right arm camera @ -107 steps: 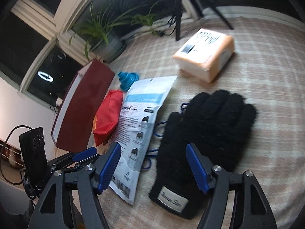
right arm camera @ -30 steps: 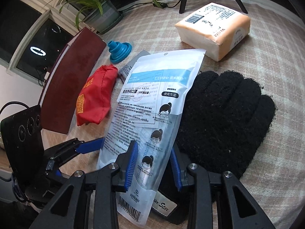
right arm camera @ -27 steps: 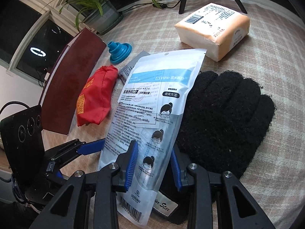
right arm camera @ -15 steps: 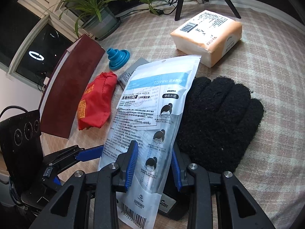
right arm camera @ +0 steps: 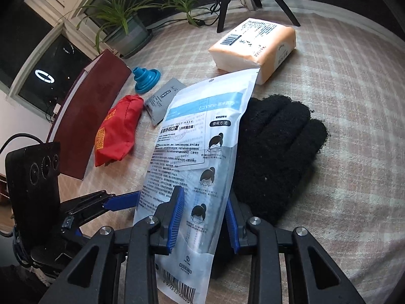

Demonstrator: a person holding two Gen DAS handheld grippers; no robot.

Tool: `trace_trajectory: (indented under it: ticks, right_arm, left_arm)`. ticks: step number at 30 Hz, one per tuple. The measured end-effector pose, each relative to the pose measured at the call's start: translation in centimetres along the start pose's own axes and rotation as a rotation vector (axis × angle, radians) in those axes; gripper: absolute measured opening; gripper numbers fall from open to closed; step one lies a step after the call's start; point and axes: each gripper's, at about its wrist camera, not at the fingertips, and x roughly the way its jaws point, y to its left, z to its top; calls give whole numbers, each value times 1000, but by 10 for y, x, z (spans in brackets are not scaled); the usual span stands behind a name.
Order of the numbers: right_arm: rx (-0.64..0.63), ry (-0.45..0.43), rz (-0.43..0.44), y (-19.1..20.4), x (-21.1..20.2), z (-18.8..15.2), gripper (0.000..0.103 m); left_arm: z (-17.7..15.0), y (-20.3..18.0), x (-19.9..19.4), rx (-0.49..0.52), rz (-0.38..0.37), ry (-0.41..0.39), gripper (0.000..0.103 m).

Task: Organize soft objects
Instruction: 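Close the right gripper on the mask packet's edge and lift it, then carry the mask packet with the right gripper over the open box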

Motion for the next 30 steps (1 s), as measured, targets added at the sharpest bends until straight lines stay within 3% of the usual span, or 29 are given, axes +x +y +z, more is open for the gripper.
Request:
trace_trajectory:
  ticks: [8, 16, 19, 30]
  right_arm:
    - [21, 1, 14, 1, -5, -1, 29]
    - [41, -43, 65, 13, -25, 2, 29]
    - [27, -72, 73, 24, -35, 7, 29]
    - [-46, -147, 116, 90, -55, 34, 29]
  left_arm:
    - [2, -13, 2, 9, -24, 0, 68]
    - [5, -13, -34, 26, -28, -57, 67]
    - [6, -13, -51, 36, -21, -91, 62]
    - [14, 0, -110, 23, 22, -208, 60]
